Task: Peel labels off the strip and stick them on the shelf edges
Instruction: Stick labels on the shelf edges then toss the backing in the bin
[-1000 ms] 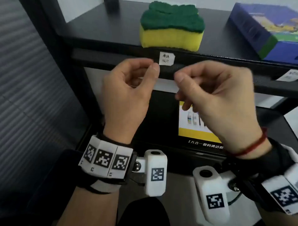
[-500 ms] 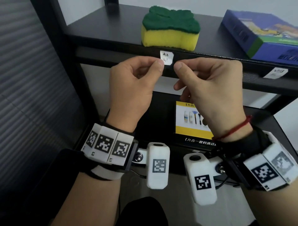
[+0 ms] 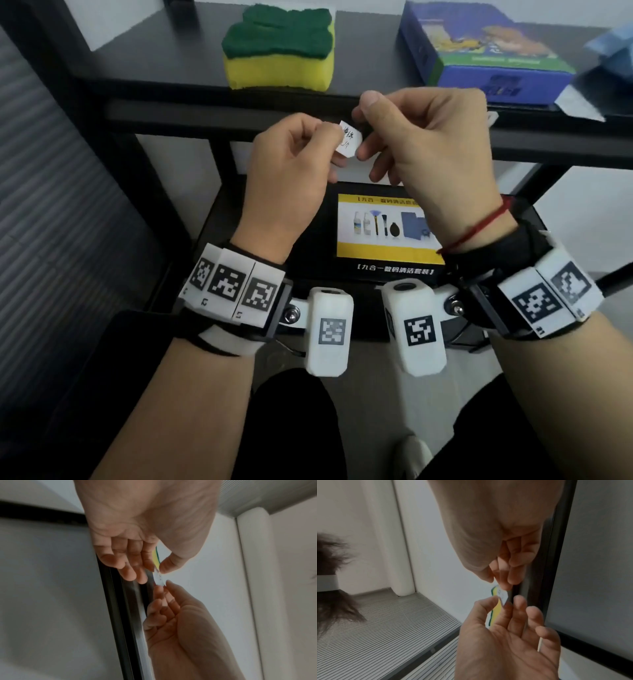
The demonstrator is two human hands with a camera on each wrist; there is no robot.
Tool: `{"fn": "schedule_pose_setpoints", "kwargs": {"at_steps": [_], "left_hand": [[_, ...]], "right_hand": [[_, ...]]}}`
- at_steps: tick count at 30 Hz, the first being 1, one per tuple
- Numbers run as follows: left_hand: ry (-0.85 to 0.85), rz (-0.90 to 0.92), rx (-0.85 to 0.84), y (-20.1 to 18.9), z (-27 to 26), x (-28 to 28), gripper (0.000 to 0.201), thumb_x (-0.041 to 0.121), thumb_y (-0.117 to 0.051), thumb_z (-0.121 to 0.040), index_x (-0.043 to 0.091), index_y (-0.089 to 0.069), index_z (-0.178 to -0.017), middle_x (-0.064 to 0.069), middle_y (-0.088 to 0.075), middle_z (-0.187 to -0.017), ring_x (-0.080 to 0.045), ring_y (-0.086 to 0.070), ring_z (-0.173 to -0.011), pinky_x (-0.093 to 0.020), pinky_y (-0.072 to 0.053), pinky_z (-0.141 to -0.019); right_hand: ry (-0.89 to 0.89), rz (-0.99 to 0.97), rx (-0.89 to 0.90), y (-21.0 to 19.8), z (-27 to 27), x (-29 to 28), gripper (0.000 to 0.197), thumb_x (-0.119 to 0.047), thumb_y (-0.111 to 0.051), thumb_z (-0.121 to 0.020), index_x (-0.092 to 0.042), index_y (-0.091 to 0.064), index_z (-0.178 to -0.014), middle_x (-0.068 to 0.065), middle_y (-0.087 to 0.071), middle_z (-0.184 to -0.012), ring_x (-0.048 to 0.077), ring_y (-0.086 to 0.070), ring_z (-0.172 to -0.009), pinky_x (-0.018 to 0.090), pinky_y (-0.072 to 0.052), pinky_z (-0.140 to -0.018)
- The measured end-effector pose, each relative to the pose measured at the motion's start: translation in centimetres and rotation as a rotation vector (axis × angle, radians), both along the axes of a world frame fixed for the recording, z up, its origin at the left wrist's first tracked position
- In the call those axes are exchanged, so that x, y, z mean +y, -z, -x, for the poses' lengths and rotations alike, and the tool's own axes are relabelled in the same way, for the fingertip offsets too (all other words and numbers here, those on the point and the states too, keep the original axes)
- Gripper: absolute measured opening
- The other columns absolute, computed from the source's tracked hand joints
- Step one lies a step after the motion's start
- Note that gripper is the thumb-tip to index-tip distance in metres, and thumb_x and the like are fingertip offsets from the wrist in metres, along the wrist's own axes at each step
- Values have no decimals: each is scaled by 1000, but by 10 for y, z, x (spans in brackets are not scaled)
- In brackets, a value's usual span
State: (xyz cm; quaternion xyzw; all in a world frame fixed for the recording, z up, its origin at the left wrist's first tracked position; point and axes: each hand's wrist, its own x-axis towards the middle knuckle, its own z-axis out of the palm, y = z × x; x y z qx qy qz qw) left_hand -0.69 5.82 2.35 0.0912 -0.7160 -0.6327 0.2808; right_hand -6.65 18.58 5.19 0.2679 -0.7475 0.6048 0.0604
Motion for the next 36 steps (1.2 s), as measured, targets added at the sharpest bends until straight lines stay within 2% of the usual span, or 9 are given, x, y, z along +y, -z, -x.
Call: {"fn": "schedule_pose_setpoints", "kwargs": {"at_steps": [4, 7, 12, 18, 23, 28, 32, 36], "left_hand": [[63, -27, -97, -2, 17, 41, 27, 35, -54, -88, 20, -64, -68, -1, -72, -65, -14, -65, -59, -21, -43, -54], [61, -53, -130, -3, 28, 59, 30, 43, -52, -85, 24, -62, -64, 0, -72, -63, -15, -64, -59, -27, -43, -59], [86, -30, -120, -7, 36, 74, 34, 36, -53, -95, 27, -63, -64, 1, -76, -67, -11, -66, -62, -27, -45, -63], [80, -7, -115, -1, 35, 80, 24, 36, -56, -88, 28, -69, -71, 4, -78, -75, -11, -68, -64, -28, -46, -65], [75, -23, -81, -1, 33, 77, 19, 34, -58, -87, 29, -71, -75, 6, -78, -76, -9, -69, -66, -25, -46, -64], [79, -49, -82, 1, 30, 78, 14, 31, -60, -87, 29, -71, -78, 7, -79, -80, -8, -71, -70, -27, -49, -67], [80, -37, -93, 4, 26, 78, 13, 27, -60, -92, 29, -71, -84, 6, -79, -84, -8, -72, -75, -27, -49, -71], [76, -52, -100, 2, 25, 79, 13, 24, -61, -95, 28, -70, -86, 5, -78, -86, -8, -71, -74, -24, -49, -66]], "right_hand": [[93, 10, -70, 7, 2, 43, 29, -25, -63, -98, -7, -76, -80, 7, -70, -59, 19, -59, -42, 19, -41, -42], [147, 29, -171, 19, 6, 68, 30, -24, -63, -98, -3, -76, -80, 7, -68, -58, 18, -57, -43, 19, -39, -41], [246, 99, -264, 32, 14, 95, 26, -22, -66, -97, 0, -75, -86, 8, -68, -62, 14, -57, -44, 21, -43, -41], [305, 231, -250, 31, 17, 95, 8, -15, -71, -92, -8, -74, -92, 4, -71, -65, 14, -57, -42, 20, -43, -42], [279, 267, -242, 26, 18, 92, 11, -13, -70, -93, -4, -74, -99, 4, -72, -65, 15, -57, -42, 19, -44, -43], [220, 296, -301, 23, 17, 89, 11, -12, -70, -93, -2, -74, -97, 3, -70, -65, 12, -55, -42, 19, -44, -43], [225, 309, -330, 23, 19, 86, 8, -11, -70, -92, -6, -72, -87, 0, -66, -60, 11, -54, -41, 18, -40, -41], [217, 312, -353, 20, 20, 86, 13, -9, -68, -91, -9, -69, -78, -2, -63, -56, 11, -52, -41, 17, -37, -40]]}}
